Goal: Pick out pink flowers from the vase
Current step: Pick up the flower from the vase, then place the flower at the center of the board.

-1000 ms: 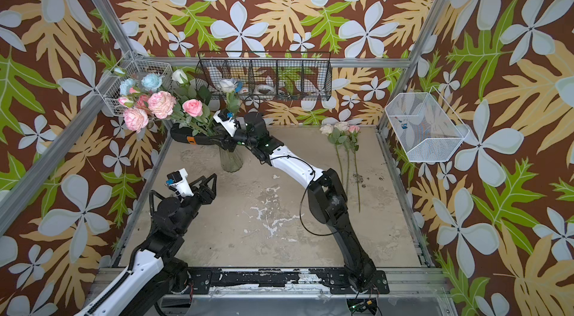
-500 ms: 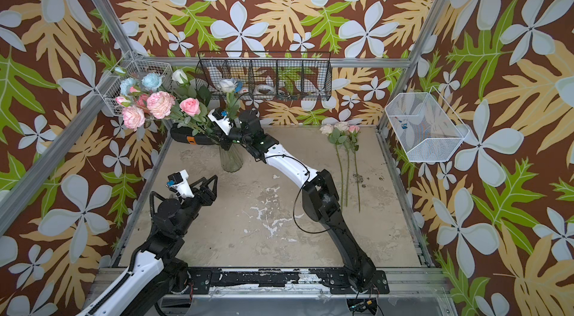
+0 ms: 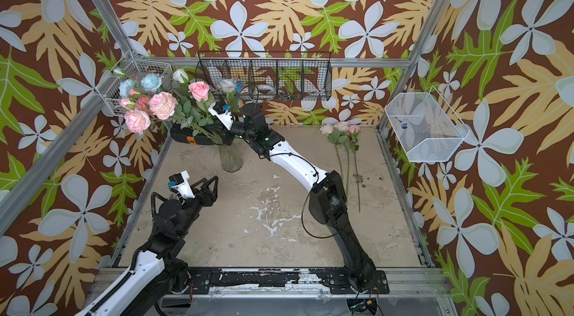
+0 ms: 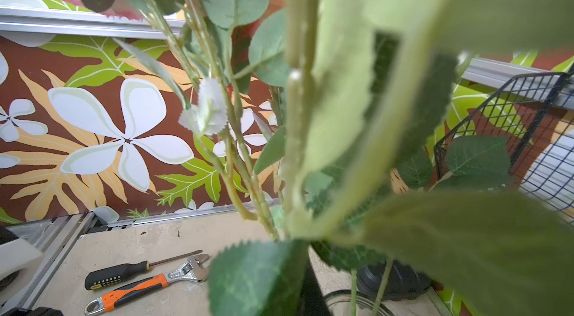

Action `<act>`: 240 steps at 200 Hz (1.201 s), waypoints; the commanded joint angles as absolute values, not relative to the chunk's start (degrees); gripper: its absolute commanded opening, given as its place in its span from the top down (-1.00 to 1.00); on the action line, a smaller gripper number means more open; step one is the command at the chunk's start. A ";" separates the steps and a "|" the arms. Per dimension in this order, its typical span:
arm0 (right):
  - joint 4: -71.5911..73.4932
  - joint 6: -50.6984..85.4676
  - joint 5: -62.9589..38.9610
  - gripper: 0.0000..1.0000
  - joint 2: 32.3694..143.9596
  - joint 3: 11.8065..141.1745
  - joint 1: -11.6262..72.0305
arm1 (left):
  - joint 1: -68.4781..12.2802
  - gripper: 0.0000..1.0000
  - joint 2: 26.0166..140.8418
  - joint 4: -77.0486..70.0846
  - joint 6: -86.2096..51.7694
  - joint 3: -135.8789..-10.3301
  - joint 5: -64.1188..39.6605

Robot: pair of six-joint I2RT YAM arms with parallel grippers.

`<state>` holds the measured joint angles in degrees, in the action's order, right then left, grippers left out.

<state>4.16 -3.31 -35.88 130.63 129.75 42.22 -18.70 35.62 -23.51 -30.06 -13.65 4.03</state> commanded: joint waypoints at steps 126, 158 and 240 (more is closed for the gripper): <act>-12.50 -6.10 -24.46 1.00 116.63 142.12 41.40 | -18.72 -0.36 38.64 -28.20 -22.97 -28.10 -5.79; -15.03 -0.31 -24.17 1.00 109.20 137.97 37.58 | -22.73 -0.38 43.17 -29.66 -20.34 -32.78 -8.87; -50.07 3.52 -1.47 1.00 99.03 128.94 14.34 | -38.10 -0.43 57.49 -32.05 -14.33 -37.75 -14.29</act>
